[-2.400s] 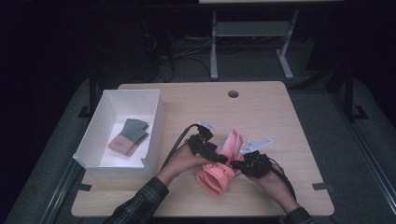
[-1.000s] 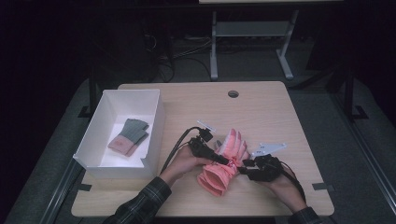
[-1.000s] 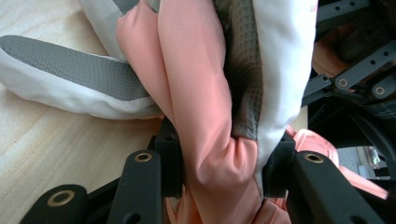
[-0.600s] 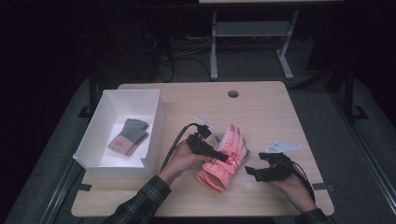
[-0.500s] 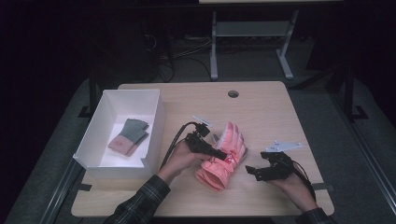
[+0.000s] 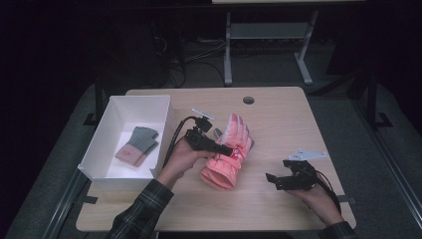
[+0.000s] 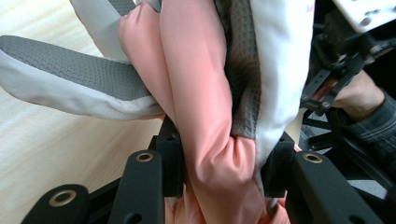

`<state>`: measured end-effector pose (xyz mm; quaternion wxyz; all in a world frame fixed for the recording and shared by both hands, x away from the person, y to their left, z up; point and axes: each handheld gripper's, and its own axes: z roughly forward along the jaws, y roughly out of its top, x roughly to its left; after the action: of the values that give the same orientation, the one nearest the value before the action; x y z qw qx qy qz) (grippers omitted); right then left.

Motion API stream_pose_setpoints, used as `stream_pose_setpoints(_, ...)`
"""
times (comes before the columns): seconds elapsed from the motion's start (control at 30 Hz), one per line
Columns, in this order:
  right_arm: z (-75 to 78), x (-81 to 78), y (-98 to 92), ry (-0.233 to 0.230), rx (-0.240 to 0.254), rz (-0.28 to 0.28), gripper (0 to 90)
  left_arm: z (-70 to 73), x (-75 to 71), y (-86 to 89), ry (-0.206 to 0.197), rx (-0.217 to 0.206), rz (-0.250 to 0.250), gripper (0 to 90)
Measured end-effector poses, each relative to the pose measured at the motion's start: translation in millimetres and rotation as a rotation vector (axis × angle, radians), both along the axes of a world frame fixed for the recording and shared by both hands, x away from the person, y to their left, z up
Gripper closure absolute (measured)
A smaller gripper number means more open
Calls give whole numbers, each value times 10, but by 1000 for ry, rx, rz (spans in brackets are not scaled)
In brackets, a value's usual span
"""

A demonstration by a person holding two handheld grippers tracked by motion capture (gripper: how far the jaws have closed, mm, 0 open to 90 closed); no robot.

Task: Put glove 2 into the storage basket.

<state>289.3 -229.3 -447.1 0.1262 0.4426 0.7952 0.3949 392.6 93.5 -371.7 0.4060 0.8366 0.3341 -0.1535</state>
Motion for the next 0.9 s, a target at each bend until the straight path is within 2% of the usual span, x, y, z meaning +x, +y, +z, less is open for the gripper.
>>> stream_pose_setpoints(0.27,-45,7,8,-1,-32,-9,123,351,-9,109,-48,27,16,597)
stream_pose_setpoints(0.4,-57,7,17,2,-40,-11,123,518,-8,234,-73,38,31,596)
stream_pose_setpoints(0.7,-65,6,18,3,-43,-8,122,860,45,653,-107,10,93,593)
stream_pose_setpoints(0.9,-79,12,23,8,-44,-2,123,1019,62,999,-123,-16,160,592)
